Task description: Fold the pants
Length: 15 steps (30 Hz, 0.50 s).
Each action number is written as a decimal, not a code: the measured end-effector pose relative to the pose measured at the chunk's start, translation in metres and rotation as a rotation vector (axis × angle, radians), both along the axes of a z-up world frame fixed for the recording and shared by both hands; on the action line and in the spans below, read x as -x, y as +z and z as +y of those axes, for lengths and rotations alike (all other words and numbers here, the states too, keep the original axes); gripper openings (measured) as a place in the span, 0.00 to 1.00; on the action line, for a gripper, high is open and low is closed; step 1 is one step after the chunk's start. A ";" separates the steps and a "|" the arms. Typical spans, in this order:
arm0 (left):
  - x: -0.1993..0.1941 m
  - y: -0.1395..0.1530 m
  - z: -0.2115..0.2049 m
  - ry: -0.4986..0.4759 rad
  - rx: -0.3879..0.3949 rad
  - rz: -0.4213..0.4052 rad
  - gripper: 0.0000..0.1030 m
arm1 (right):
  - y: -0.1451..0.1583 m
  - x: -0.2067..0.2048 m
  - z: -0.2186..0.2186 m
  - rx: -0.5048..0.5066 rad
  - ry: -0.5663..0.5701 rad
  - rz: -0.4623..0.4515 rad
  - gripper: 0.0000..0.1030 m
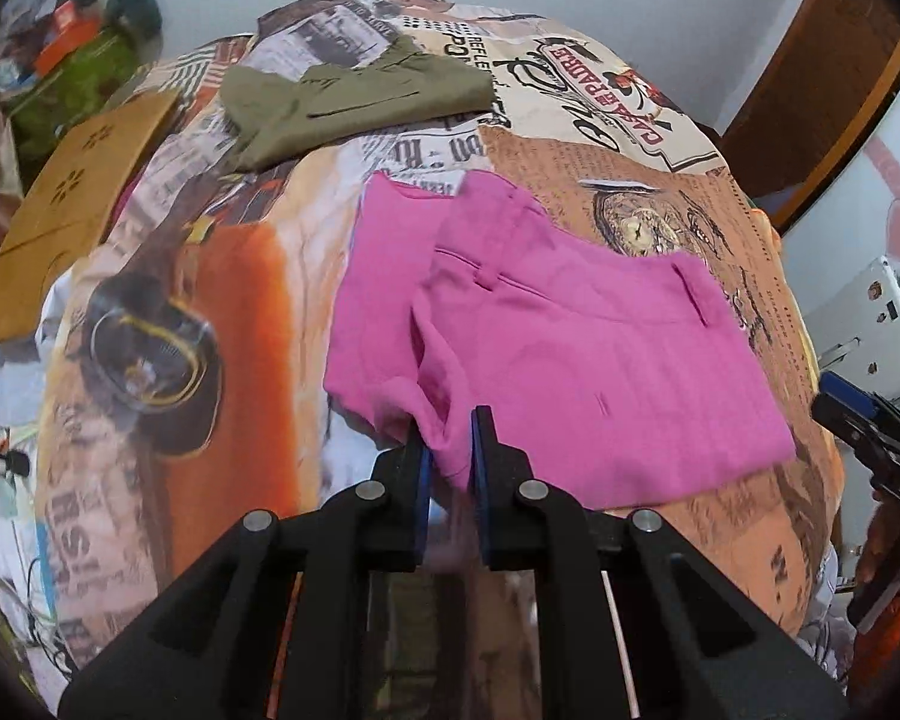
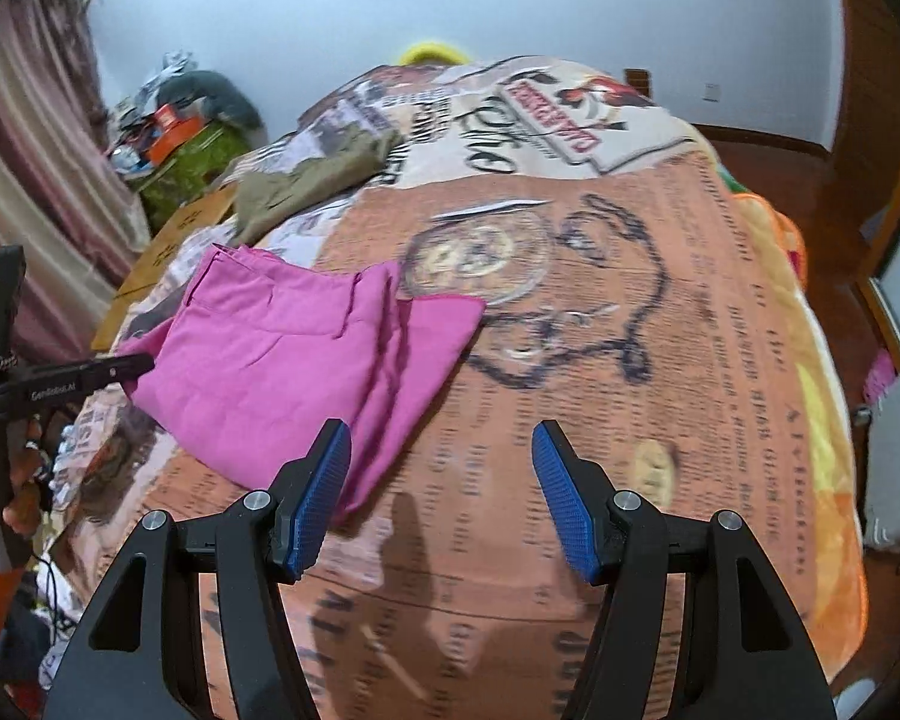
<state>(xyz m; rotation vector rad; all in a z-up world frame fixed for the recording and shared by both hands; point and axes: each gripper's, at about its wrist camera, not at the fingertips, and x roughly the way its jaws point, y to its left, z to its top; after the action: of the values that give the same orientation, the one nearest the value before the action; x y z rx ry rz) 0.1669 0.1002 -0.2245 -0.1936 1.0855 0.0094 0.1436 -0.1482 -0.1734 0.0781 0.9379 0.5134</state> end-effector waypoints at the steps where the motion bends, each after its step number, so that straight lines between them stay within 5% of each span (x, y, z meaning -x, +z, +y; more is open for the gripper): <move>1: 0.004 0.001 0.001 0.000 -0.001 -0.001 0.12 | 0.000 0.000 0.005 -0.006 0.014 0.002 0.57; 15: 0.039 0.008 0.013 -0.041 0.005 0.016 0.17 | -0.027 -0.010 0.055 0.024 0.183 0.060 0.57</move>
<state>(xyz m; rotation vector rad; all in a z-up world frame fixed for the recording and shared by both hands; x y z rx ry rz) 0.1280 0.1134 -0.2165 -0.1758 1.1049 -0.0290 0.1540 -0.0933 -0.2005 -0.0143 1.0146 0.6722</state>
